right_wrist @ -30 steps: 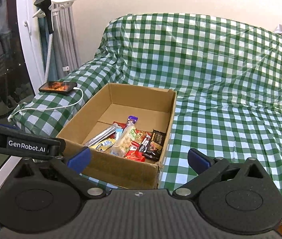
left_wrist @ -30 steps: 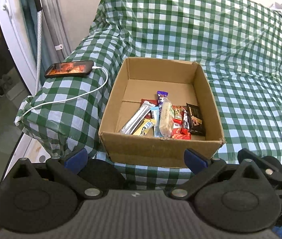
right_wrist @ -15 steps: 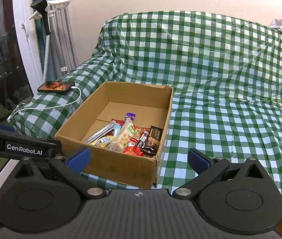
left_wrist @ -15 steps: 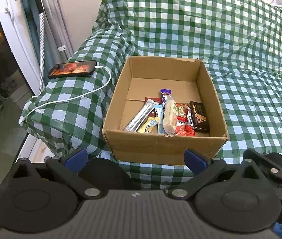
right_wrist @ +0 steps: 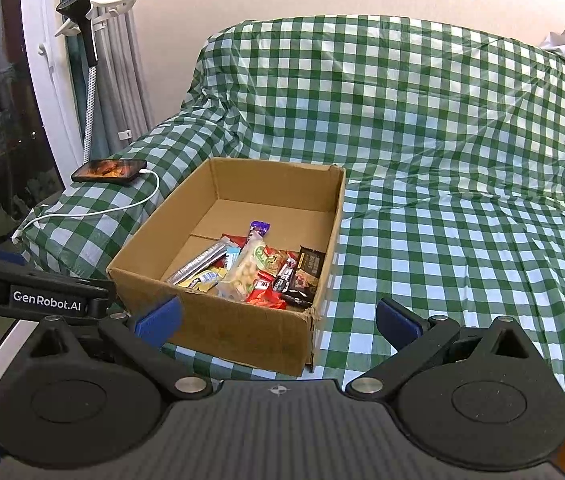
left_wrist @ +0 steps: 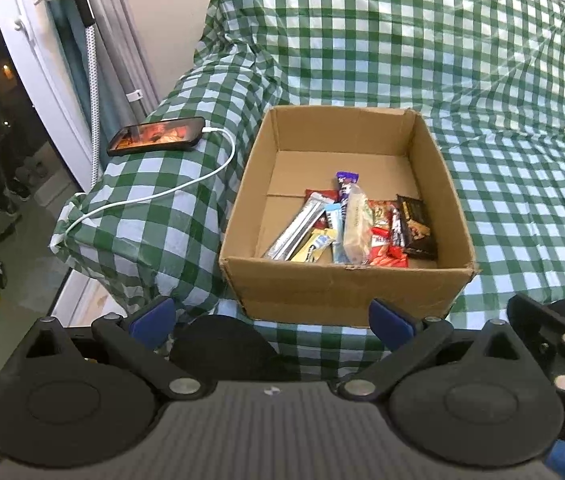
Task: Organize snacks
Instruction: 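Raise both open tools away from the box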
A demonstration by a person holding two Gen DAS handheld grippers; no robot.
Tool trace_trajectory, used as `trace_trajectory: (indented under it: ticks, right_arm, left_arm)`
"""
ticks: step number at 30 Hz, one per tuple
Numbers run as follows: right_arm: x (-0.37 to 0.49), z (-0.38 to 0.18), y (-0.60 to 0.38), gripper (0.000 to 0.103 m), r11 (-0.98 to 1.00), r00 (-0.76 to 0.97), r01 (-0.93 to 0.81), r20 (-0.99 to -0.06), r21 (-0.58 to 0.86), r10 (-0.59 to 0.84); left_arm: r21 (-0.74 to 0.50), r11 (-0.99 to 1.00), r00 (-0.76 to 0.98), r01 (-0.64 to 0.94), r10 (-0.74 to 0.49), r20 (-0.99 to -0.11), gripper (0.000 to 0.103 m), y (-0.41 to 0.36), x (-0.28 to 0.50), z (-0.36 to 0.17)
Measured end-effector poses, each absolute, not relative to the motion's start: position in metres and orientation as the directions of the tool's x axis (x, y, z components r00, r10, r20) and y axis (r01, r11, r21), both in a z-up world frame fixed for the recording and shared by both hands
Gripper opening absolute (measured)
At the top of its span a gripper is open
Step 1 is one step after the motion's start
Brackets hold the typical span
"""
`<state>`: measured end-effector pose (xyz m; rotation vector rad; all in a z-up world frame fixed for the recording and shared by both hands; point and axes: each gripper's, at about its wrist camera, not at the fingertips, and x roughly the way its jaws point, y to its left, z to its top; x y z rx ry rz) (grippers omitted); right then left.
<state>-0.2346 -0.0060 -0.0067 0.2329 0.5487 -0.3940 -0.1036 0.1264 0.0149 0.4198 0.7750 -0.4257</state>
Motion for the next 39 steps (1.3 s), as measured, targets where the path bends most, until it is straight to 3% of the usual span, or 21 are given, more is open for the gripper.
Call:
trace_trajectory:
  ticks: [6, 39]
  right_arm:
    - [-0.234, -0.006, -0.006, 0.102, 0.899, 0.781, 0.423, -0.547, 0.112, -0.3]
    - [-0.224, -0.005, -0.009, 0.102, 0.899, 0.788, 0.425, -0.533, 0.108, -0.309]
  left_arm:
    - [0.204, 0.807, 0.6, 0.555, -0.217, -0.77, 0.103, 0.125, -0.103, 0.011]
    - [0.223, 0.827, 0.642, 0.516, -0.201, -0.74, 0.103, 0.123, -0.1, 0.019]
